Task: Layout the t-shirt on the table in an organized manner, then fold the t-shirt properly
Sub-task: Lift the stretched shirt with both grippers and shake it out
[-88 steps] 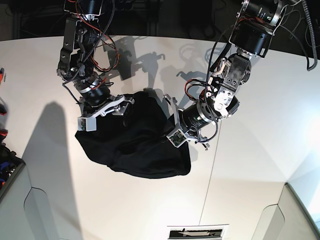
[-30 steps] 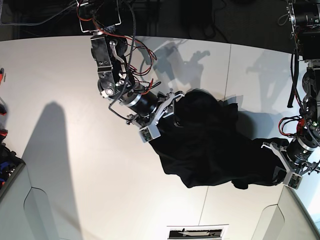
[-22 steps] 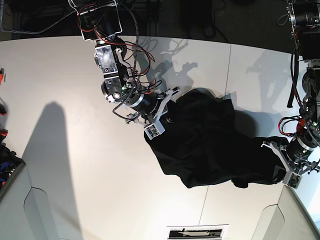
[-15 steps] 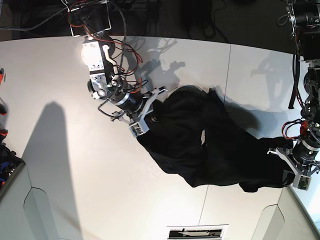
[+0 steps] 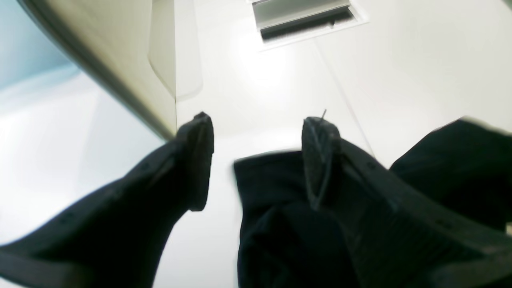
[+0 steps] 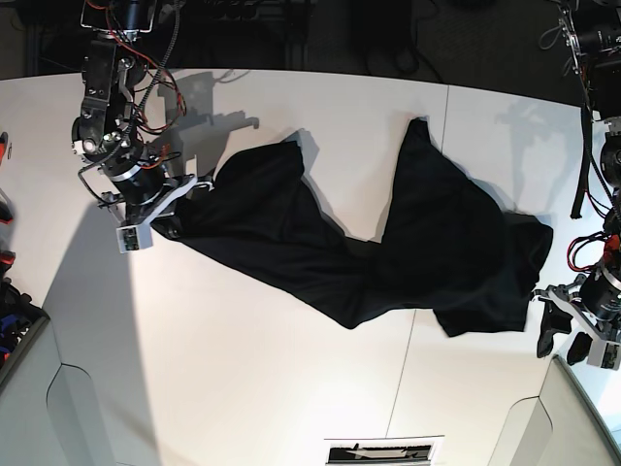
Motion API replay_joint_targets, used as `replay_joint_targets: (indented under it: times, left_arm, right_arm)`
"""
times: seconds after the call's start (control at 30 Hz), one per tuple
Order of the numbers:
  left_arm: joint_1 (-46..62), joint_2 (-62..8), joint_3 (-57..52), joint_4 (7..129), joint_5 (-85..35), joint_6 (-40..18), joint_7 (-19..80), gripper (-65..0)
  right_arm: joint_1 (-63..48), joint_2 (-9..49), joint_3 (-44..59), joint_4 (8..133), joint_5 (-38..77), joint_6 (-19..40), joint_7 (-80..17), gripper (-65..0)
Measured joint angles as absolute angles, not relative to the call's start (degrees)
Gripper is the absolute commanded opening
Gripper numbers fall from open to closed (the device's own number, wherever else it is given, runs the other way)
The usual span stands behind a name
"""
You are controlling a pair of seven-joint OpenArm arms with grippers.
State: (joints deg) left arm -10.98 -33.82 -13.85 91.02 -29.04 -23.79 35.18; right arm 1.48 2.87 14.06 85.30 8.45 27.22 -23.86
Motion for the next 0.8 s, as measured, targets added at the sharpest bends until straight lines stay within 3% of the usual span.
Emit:
replay_joint_targets:
  times: [0.1,0.2,0.33,0.57,0.8]
  left_arm:
    - [-10.85,-33.82,-13.85,91.02,-34.57,-23.57,37.69,-27.4]
    - [-10.2,-33.89,-13.82,91.02,-42.44,-31.42,39.05,-27.4]
    - [-5.39,-33.61,-13.72,91.11,-42.76,-32.93,39.0,-27.4]
    - [4.97,-29.43,-13.54,91.07,-41.69,-33.17,38.92,-27.4]
    - [11.64,-25.3,-13.58,91.07,-41.6,-33.17,38.87,-27.4]
  right_arm:
    - [1.45,2.85,17.19,85.3,13.3,27.18,-23.88,-63.9]
    - [1.43,2.83,18.46,85.65,17.56,28.82,-25.58,-50.5]
    - [1.23,2.83,18.63,88.9,23.4,30.87,-31.46,-36.4]
    - [1.26,0.25,18.65,99.66,26.04,31.53,-35.53,-35.4]
    - [-2.04,-1.45,16.01,100.07,25.93,31.53,-38.63,-35.5]
